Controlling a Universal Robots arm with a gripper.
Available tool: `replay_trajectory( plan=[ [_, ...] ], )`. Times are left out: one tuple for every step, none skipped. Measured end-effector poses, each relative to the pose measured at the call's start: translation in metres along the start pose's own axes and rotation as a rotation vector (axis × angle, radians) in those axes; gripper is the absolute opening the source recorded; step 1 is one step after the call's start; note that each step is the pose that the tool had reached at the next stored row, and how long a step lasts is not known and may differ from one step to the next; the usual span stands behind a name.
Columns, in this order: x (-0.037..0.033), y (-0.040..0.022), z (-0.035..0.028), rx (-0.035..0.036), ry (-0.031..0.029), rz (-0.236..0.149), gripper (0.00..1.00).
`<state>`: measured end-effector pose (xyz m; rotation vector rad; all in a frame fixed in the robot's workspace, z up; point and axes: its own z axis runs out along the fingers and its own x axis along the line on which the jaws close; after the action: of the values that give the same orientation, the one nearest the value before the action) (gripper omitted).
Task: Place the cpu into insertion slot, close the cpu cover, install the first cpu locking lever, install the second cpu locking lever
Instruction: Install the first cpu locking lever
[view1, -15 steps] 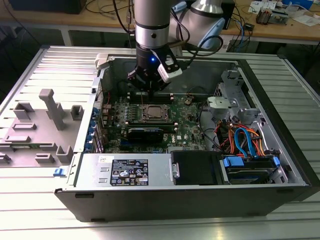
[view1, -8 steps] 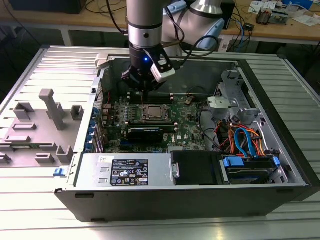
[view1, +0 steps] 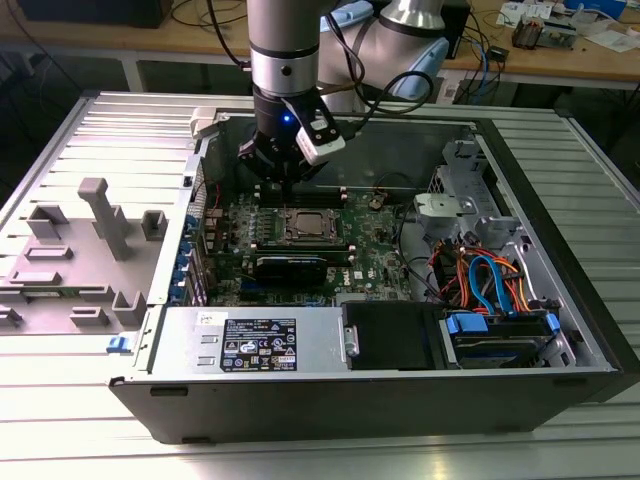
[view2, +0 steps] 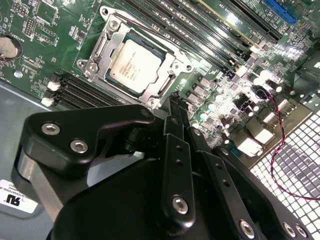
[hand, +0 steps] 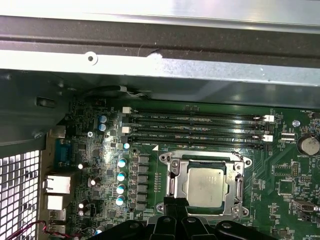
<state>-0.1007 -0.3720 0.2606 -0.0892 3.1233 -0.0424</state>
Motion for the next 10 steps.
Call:
replay_trajectory(
  plan=[
    [0.0000, 0.0000, 0.0000, 0.0000, 0.0000, 0.000, 0.11],
    [0.0001, 0.0000, 0.0000, 0.0000, 0.0000, 0.000, 0.11],
    [0.0001, 0.0000, 0.0000, 0.0000, 0.0000, 0.000, 0.11],
    [0.0001, 0.0000, 0.0000, 0.0000, 0.0000, 0.000, 0.11],
    [0.0001, 0.0000, 0.0000, 0.0000, 0.0000, 0.000, 0.11],
    [0.0002, 0.0000, 0.0000, 0.0000, 0.0000, 0.000, 0.11],
    [0.0002, 0.0000, 0.0000, 0.0000, 0.0000, 0.000, 0.11],
    [0.0002, 0.0000, 0.0000, 0.0000, 0.0000, 0.000, 0.11],
    [0.0002, 0.0000, 0.0000, 0.0000, 0.0000, 0.000, 0.11],
    [0.0003, 0.0000, 0.0000, 0.0000, 0.0000, 0.000, 0.11]
  ],
)
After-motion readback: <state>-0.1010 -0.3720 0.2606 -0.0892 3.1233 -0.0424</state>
